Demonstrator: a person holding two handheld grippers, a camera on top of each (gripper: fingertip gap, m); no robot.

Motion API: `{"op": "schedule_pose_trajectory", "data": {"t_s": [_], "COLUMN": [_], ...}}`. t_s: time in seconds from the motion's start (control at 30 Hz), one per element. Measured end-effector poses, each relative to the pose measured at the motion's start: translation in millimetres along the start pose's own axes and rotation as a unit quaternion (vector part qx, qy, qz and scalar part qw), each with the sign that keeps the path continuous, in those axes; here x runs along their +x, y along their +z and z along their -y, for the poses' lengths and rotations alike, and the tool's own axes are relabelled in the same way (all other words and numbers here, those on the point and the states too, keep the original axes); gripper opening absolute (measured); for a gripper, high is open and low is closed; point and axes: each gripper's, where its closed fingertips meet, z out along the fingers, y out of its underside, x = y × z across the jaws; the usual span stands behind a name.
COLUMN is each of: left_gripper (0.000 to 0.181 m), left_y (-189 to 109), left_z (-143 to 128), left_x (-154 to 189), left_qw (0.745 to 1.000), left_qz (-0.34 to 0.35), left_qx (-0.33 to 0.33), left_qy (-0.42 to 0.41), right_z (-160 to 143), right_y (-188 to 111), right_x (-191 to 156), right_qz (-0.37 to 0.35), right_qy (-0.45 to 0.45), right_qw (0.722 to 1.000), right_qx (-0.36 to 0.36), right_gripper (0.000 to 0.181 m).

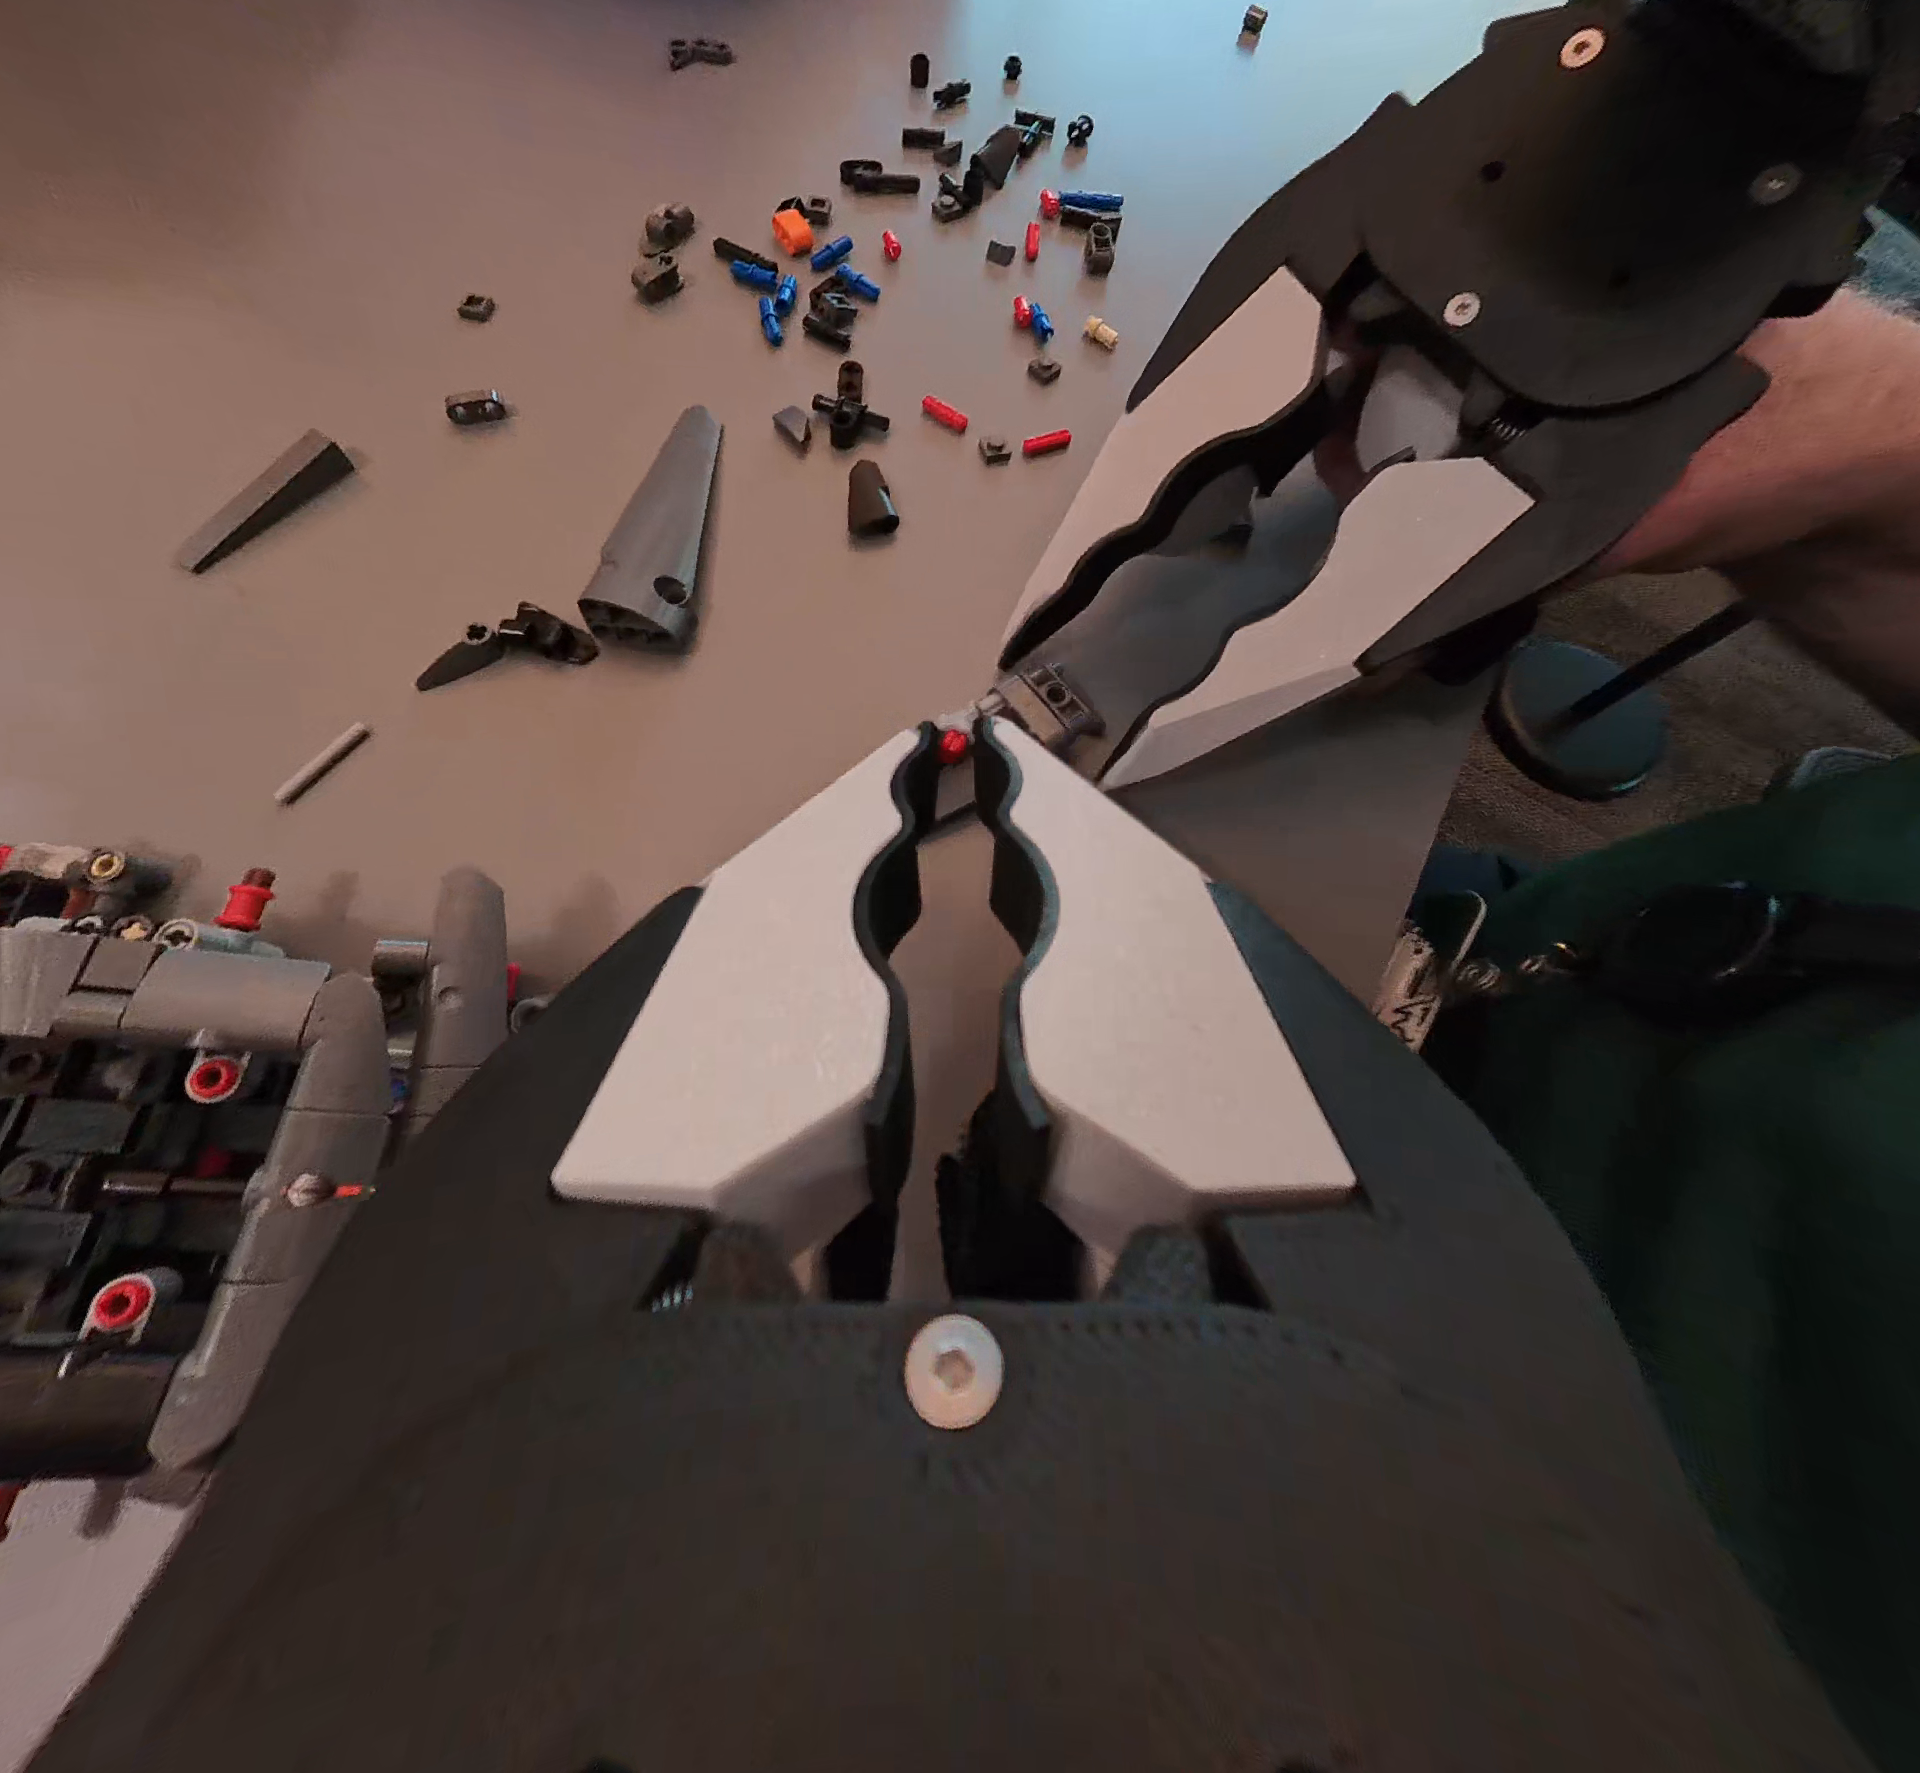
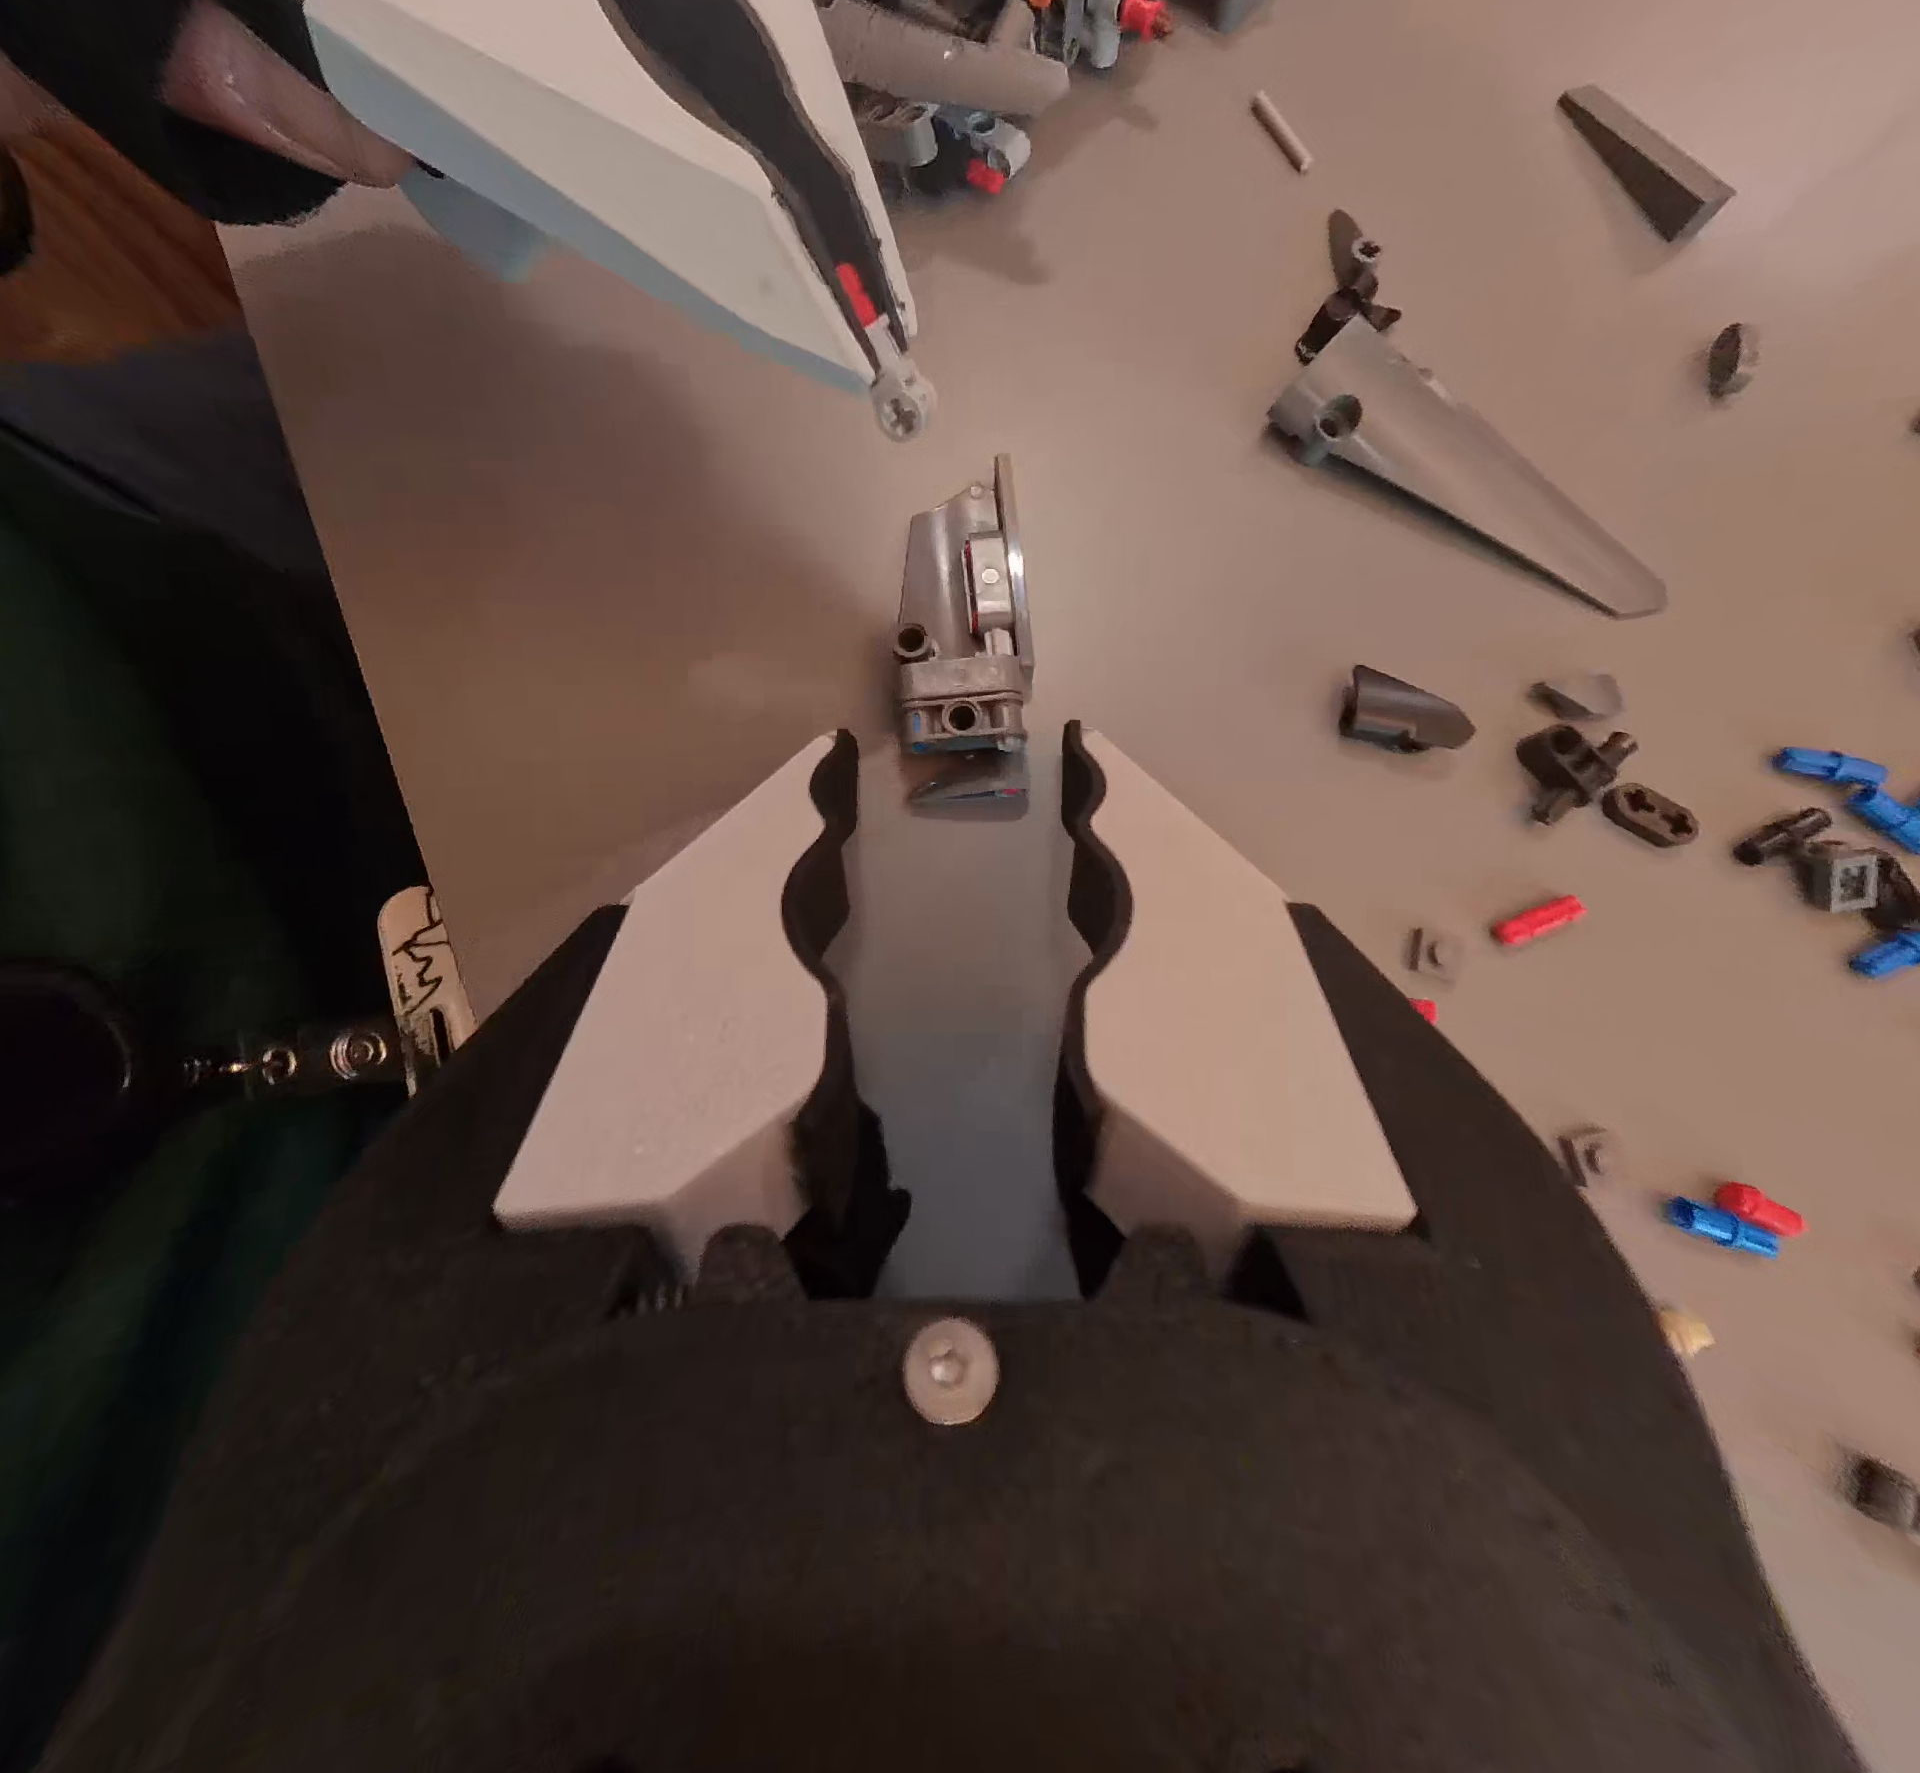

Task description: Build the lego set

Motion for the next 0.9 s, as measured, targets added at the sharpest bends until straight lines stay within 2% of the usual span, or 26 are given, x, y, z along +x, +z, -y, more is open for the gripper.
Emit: {"op": "schedule_pose_trajectory", "data": {"t_s": [0.13,0.33,0.47,0.7,0.9], "left_gripper": [0.004,0.004,0.004,0.004,0.004], "left_y": [6,9,6,5,2], "left_z": [-8,-19,-22,-27,-28], "left_x": [0,-3,-10,-13,-20], "left_qw": [1.000,0.996,0.993,0.993,0.992], "left_qz": [0.003,0.013,0.027,0.043,0.060], "left_qx": [-0.021,-0.086,-0.114,-0.112,-0.111], "left_qy": [0.000,0.014,0.009,-0.009,-0.021], "right_z": [4,13,18,28,33], "right_y": [8,17,20,21,27], "right_x": [-5,-15,-12,-12,-13], "right_qz": [-0.005,-0.002,-0.050,-0.148,-0.177], "right_qy": [-0.021,-0.029,-0.060,-0.183,-0.244], "right_qw": [1.000,1.000,0.997,0.972,0.953], "right_qx": [-0.003,-0.002,0.000,0.004,0.005], "right_gripper": [0.023,0.022,0.022,0.022,0.022]}}
